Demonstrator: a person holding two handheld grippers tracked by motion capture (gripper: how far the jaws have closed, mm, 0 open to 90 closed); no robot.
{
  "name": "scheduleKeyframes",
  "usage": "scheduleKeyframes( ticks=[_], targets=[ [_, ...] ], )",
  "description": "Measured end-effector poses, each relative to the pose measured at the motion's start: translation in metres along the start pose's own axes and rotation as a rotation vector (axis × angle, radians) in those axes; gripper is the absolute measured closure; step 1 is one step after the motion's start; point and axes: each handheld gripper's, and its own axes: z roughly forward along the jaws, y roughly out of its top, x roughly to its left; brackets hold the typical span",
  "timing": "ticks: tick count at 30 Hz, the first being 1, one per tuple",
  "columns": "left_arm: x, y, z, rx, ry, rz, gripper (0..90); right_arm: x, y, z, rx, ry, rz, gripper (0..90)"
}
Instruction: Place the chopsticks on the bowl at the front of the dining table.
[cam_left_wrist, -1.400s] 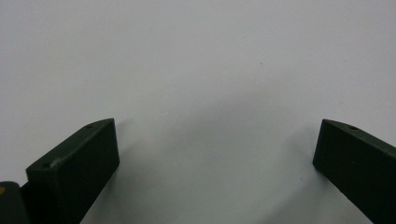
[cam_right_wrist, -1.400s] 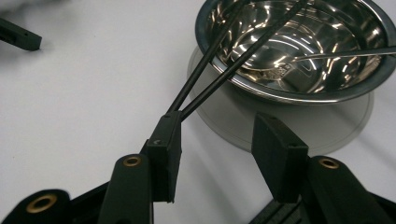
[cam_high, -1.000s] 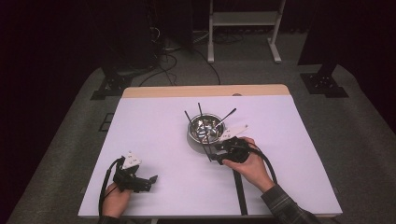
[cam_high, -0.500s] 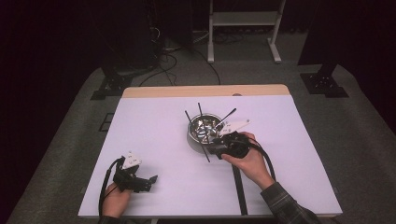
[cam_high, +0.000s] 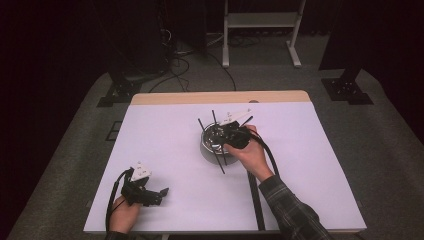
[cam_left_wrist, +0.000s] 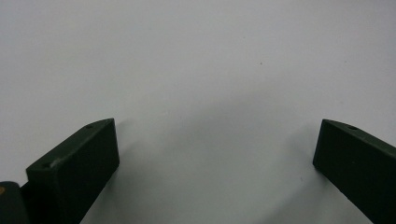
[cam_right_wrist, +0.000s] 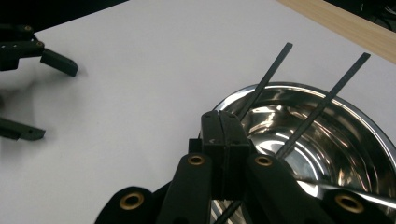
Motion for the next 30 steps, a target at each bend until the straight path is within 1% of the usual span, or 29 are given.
scheduleKeyframes(
  ticks=[3,5,8,9,11,16,18,19,25,28,29,30],
  targets=[
    [0.0,0.0,0.0,0.0,0.0,0.0,0.0,-0.004,0.007,0.01,-0.001,0.004,0.016,89.7],
    [0.0,0.0,0.0,0.0,0.0,-0.002,0.0,-0.007,0.012,0.02,0.009,-0.001,0.023,89.8],
    [0.0,0.0,0.0,0.0,-0.001,-0.002,0.0,-0.009,0.014,0.026,0.016,-0.004,0.023,89.7],
    [0.0,0.0,0.0,0.0,-0.001,-0.002,0.0,-0.011,0.017,0.033,0.025,-0.007,0.033,89.7],
    [0.0,0.0,0.0,-0.002,-0.001,-0.005,0.0,-0.012,0.018,0.035,0.028,-0.007,0.033,89.8],
    [0.0,0.0,0.0,0.001,-0.003,-0.004,0.0,-0.014,0.02,0.047,0.056,-0.012,0.047,89.7],
    [0.0,0.0,0.0,-0.001,-0.002,-0.004,0.0,-0.016,0.019,0.051,0.063,-0.014,0.045,89.7],
    [0.0,0.0,0.0,-0.001,-0.002,-0.004,0.0,-0.016,0.019,0.052,0.07,-0.015,0.049,89.7],
    [0.0,0.0,0.0,-0.001,-0.002,-0.004,0.0,-0.017,0.018,0.057,0.086,-0.025,0.04,89.7],
    [0.0,0.0,0.0,-0.001,-0.002,-0.004,0.0,-0.02,0.017,0.057,0.089,-0.033,0.044,89.8],
    [0.0,0.0,0.0,-0.001,-0.002,-0.004,0.0,-0.02,0.017,0.056,0.089,-0.036,0.052,89.7],
    [0.0,0.0,0.0,-0.001,-0.002,-0.004,0.0,-0.022,0.017,0.055,0.087,-0.039,0.048,89.8]
  ],
)
